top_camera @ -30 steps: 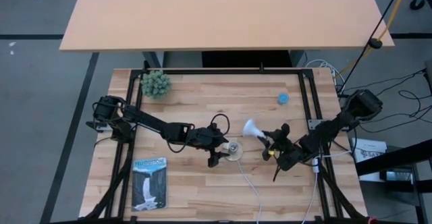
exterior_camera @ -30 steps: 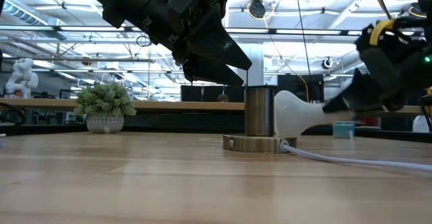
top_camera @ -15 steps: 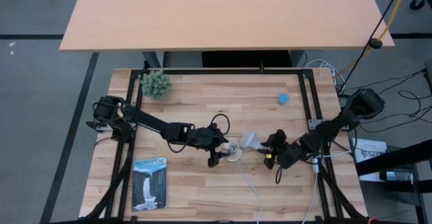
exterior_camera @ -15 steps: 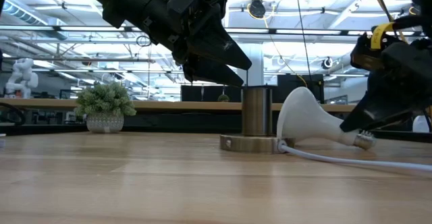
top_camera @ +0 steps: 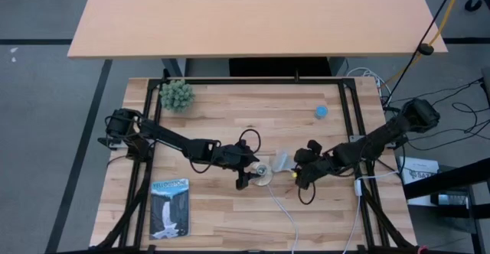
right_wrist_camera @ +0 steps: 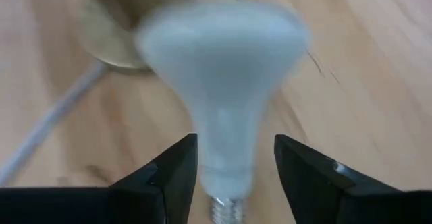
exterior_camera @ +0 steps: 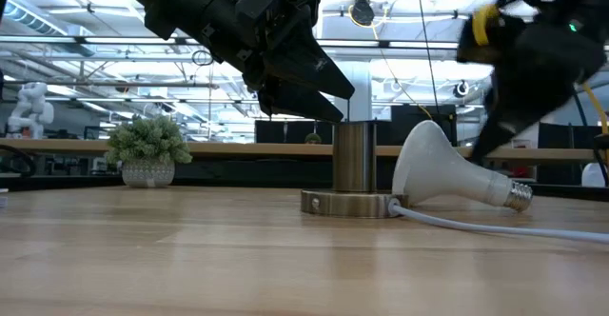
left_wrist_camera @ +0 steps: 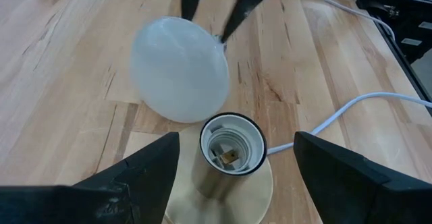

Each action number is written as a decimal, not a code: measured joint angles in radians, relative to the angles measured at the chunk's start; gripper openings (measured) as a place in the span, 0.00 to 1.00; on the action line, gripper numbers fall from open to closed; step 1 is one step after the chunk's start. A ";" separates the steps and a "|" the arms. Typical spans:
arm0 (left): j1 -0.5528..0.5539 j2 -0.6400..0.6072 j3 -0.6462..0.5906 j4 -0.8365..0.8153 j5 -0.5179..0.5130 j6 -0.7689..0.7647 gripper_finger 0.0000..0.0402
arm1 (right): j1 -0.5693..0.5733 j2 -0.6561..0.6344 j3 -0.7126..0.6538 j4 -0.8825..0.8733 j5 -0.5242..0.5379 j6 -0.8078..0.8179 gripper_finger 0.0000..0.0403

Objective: Screw lightbulb
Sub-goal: Insert the lightbulb into the desk lamp

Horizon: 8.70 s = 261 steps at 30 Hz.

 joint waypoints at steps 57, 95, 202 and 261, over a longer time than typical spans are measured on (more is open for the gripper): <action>-0.036 -0.271 -0.202 0.054 -0.176 0.075 0.74 | -0.126 0.198 0.021 1.030 0.011 -0.544 0.35; 0.004 -0.092 -0.348 0.592 -0.045 0.027 0.74 | -0.134 0.506 0.021 1.285 -0.036 -0.546 0.46; -0.039 -0.091 -0.352 0.662 -0.017 0.080 0.36 | -0.117 0.375 0.021 1.035 -0.013 -0.666 0.49; -0.039 0.031 -0.256 0.590 -0.039 0.004 0.36 | -0.113 0.376 0.022 1.010 -0.010 -0.622 0.49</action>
